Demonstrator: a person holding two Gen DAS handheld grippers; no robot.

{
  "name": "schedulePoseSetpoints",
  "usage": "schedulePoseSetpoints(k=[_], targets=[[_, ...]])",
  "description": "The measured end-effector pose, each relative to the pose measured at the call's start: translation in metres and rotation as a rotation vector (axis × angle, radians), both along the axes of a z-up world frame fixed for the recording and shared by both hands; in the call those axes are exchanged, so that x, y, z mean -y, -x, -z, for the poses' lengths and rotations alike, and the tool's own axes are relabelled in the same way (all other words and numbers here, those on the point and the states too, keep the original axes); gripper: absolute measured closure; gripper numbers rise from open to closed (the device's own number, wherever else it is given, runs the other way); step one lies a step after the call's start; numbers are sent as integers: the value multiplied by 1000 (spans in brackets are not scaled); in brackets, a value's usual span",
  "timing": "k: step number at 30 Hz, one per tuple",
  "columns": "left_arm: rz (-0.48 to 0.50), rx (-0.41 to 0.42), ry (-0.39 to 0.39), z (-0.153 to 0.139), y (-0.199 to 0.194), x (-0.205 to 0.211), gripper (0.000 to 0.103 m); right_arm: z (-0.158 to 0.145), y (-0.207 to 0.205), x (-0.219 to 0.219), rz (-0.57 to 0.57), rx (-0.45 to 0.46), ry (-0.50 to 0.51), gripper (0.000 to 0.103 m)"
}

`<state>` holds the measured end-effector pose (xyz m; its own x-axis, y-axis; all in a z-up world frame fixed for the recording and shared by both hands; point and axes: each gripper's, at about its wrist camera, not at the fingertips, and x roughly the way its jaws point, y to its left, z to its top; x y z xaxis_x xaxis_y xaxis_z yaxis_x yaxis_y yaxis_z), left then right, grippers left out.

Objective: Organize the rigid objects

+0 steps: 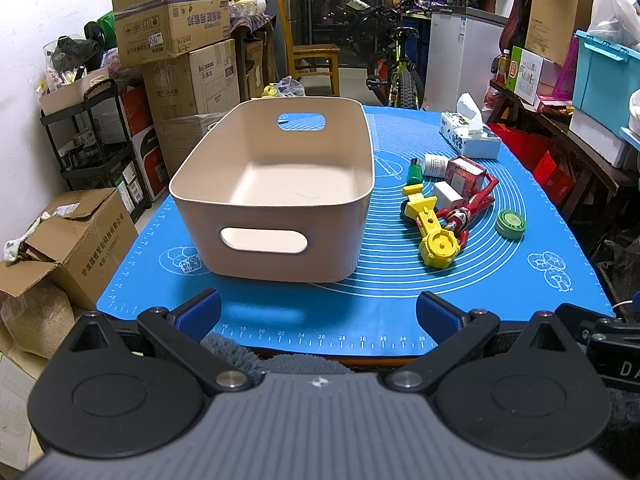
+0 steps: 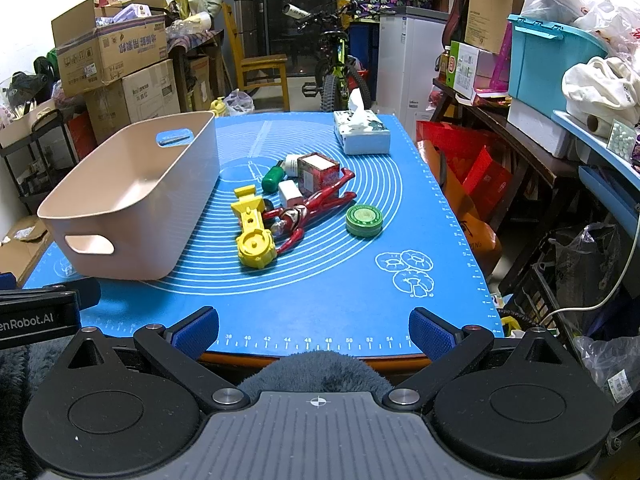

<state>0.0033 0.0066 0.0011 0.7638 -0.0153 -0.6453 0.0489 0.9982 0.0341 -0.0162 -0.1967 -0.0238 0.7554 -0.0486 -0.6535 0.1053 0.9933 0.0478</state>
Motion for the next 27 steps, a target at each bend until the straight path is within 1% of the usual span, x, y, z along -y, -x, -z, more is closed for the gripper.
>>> schedulePoseSetpoints(k=[4,7,10,12,15,18,22,23,24,25,27], targets=[[-22,-5,23,-8,-4,-8,0,-7,-2,-1,-14,18,-16,2],[-43,2,40,-22,-11,-18,0,-14,-8,-5,-39,27,-16,2],[-70,24,23,-39,-22,-27,0,-22,-18,-8,-65,46,2,2],[-92,42,3,-50,-34,-33,0,-29,-28,-8,-75,59,-1,2],[-121,48,12,-60,-54,-45,0,-35,-47,-6,-81,57,-25,2],[-157,33,-3,-64,-77,-57,1,-35,-70,-4,-85,36,-33,4],[-155,6,-1,-62,-110,-74,2,-29,-103,-7,-117,6,-6,6],[-160,-4,-2,-60,-119,-78,3,-27,-110,-8,-123,-2,-6,6],[-164,-13,-2,-58,-127,-82,12,-25,-119,-9,-129,-11,-7,6],[-169,-23,-2,-56,-133,-85,18,-21,-128,-9,-136,-22,-8,7],[-177,-46,-10,-51,-148,-91,18,-13,-143,-11,-144,-41,1,9]])
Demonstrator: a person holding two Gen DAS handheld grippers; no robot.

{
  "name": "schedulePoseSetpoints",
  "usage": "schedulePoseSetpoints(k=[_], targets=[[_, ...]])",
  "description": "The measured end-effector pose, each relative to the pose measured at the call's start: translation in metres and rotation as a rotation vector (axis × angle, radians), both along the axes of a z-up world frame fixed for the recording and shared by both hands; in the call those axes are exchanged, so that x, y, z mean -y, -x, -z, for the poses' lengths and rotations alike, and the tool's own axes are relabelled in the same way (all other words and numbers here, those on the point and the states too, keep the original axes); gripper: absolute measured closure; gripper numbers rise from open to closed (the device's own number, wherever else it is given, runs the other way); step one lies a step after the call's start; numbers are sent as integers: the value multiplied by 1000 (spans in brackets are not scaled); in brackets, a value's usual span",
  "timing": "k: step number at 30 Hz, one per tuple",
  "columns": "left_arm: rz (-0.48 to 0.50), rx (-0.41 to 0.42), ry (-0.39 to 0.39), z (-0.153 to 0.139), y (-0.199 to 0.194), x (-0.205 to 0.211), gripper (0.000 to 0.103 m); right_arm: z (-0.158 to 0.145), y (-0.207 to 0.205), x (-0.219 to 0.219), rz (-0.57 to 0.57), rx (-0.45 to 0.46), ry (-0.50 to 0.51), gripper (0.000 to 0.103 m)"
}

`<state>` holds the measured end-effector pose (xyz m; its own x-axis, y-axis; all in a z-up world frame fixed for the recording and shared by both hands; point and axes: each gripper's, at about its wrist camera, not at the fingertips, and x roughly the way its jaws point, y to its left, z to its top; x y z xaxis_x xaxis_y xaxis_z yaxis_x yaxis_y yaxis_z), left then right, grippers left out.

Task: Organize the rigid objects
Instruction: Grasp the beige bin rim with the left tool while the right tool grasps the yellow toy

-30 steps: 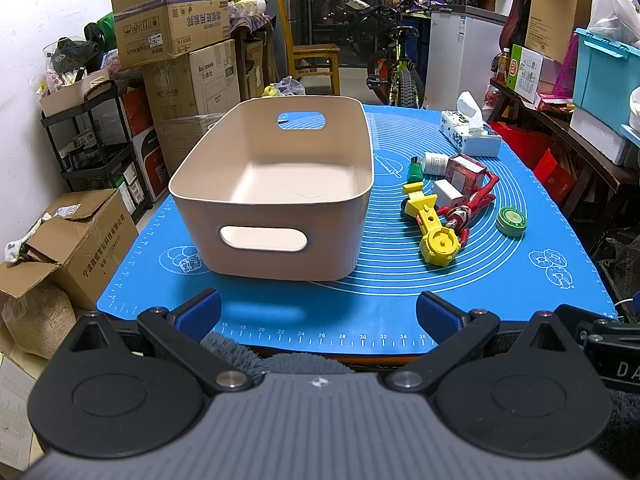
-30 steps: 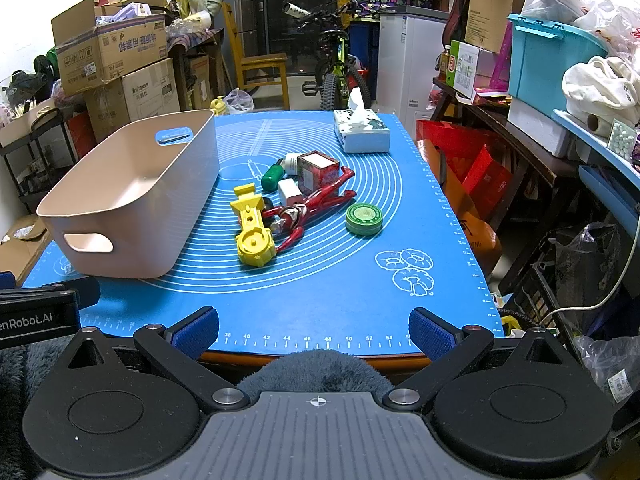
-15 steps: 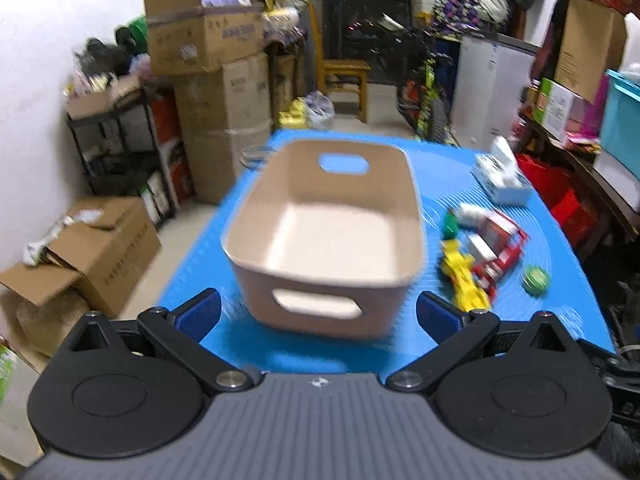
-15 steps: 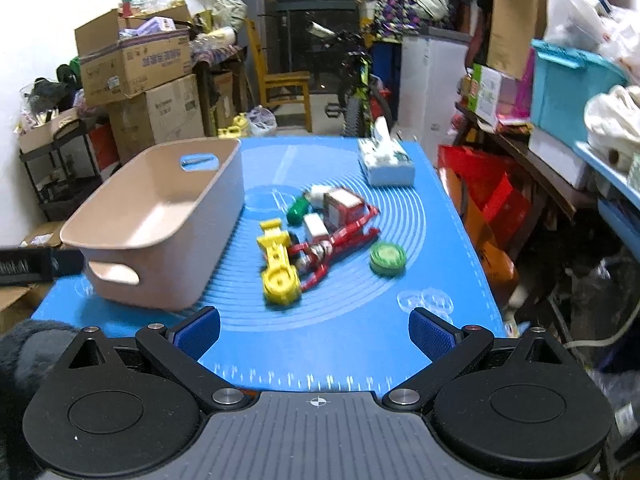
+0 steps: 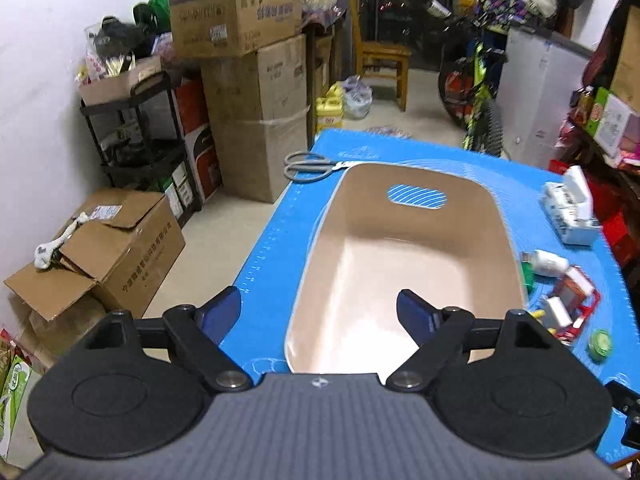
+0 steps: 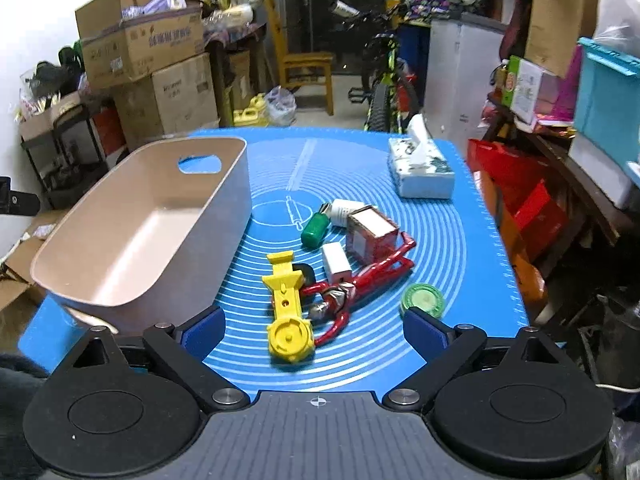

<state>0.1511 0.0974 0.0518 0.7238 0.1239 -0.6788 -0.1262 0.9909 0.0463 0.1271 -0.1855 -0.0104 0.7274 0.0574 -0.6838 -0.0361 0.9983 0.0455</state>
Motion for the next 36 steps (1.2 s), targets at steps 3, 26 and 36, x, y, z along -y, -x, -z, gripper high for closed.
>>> schedulePoseSetpoints(k=[3,26,36], targets=[[15,-31,-35,11,-16,-4,18,14,-23,-3,-14,-36,-2,12],[92,-331,-34,77,-66,-32,79,82,-108,-47,-87,-137,136,37],[108,-337,-15,77,-70,-29,92,86,-118,-44,-73,-134,107,58]])
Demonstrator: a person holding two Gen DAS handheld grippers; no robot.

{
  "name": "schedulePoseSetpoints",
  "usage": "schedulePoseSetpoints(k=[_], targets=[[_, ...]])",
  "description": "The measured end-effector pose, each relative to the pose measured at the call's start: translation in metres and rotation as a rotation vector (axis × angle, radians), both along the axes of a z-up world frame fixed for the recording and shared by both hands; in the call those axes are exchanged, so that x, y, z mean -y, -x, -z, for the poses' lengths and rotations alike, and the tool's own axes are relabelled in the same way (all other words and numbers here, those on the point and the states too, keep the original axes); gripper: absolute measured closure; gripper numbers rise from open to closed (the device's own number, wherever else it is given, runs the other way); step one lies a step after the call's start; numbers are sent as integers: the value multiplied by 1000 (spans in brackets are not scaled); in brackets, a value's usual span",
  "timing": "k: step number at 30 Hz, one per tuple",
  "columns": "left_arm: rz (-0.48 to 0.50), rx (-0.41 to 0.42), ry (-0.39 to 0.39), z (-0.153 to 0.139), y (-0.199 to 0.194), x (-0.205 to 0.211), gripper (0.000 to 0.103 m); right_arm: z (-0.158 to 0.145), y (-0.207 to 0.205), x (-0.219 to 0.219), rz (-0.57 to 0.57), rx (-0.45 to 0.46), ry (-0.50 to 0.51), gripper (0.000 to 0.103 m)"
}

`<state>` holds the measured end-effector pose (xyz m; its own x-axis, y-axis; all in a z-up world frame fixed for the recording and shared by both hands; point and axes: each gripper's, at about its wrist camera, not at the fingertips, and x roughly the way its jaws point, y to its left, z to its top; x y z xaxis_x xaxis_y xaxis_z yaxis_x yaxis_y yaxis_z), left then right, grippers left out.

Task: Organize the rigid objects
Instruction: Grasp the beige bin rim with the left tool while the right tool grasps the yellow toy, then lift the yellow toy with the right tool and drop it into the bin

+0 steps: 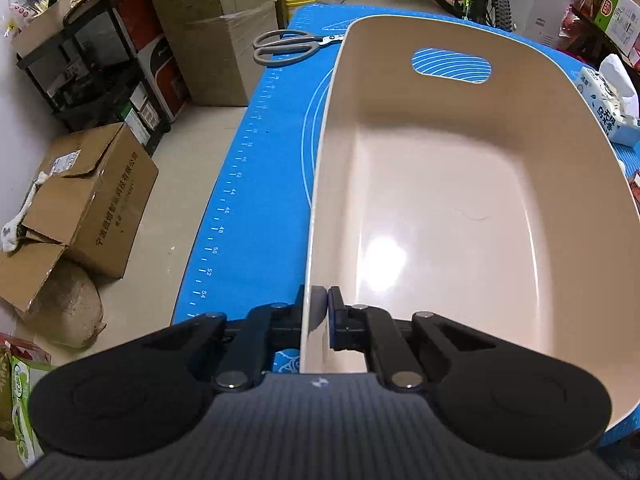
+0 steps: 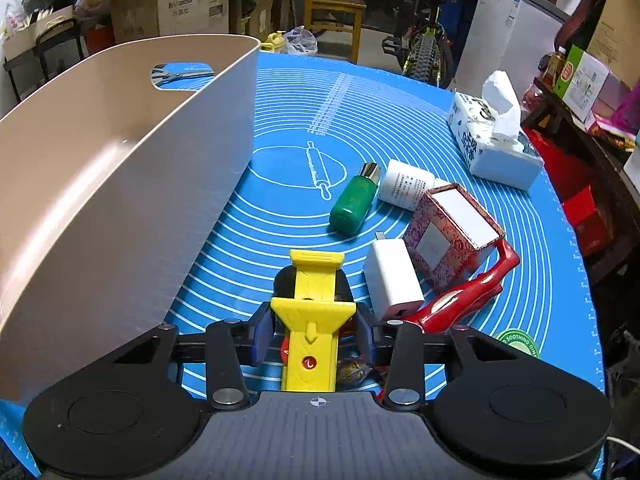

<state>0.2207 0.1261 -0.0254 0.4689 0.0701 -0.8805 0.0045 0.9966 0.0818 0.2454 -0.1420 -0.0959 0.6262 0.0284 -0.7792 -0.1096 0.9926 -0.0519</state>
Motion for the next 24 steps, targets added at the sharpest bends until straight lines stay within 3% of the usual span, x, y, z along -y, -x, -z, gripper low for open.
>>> schedulePoseSetpoints(k=[12,24], targets=[[4,-1,-6,2,-2,2,92,-19,16,15,35,78,-97,57],[5,-2,-6,2,-2,2,92,-56,26,13,38,212,-77,59]])
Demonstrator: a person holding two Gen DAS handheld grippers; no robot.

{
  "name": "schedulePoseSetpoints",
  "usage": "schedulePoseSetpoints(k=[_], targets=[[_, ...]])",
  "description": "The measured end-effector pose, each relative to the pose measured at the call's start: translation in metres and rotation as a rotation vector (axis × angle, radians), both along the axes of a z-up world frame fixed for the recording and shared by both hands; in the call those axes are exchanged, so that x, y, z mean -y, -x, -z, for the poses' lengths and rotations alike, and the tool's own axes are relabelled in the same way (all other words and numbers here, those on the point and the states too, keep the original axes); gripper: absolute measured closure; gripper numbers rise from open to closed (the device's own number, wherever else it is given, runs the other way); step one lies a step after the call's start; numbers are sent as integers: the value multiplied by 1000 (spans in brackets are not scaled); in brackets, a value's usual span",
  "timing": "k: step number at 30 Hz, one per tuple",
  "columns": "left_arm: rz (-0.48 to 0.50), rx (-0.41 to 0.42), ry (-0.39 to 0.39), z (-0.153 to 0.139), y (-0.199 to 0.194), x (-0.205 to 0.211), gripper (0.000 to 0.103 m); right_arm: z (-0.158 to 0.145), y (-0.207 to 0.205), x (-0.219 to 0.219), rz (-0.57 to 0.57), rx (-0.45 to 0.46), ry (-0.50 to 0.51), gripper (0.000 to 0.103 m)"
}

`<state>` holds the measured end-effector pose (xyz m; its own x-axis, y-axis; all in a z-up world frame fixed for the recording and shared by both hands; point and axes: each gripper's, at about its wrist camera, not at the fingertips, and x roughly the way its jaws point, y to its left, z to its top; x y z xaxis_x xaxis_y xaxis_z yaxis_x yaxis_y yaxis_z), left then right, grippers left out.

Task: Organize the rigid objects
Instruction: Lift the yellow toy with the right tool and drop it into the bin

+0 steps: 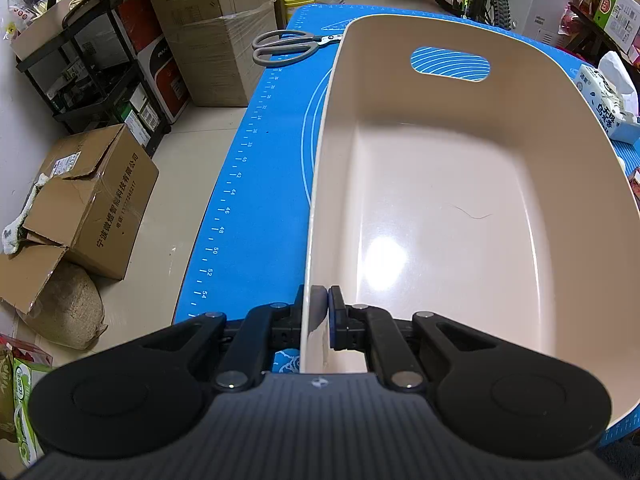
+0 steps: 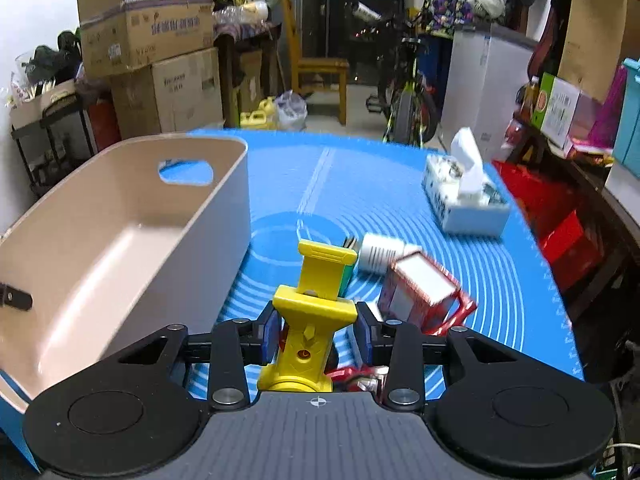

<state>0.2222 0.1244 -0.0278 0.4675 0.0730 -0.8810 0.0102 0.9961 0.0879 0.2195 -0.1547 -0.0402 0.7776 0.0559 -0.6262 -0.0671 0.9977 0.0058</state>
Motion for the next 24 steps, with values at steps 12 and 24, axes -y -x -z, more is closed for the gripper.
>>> schedulePoseSetpoints(k=[12,24], targets=[[0,-1,0,0,0,0,92,-62,-3,-16,-5,190,21,59],[1,-2,-1,0,0,0,92,-74,-33,-66,-106,154,-45,59]])
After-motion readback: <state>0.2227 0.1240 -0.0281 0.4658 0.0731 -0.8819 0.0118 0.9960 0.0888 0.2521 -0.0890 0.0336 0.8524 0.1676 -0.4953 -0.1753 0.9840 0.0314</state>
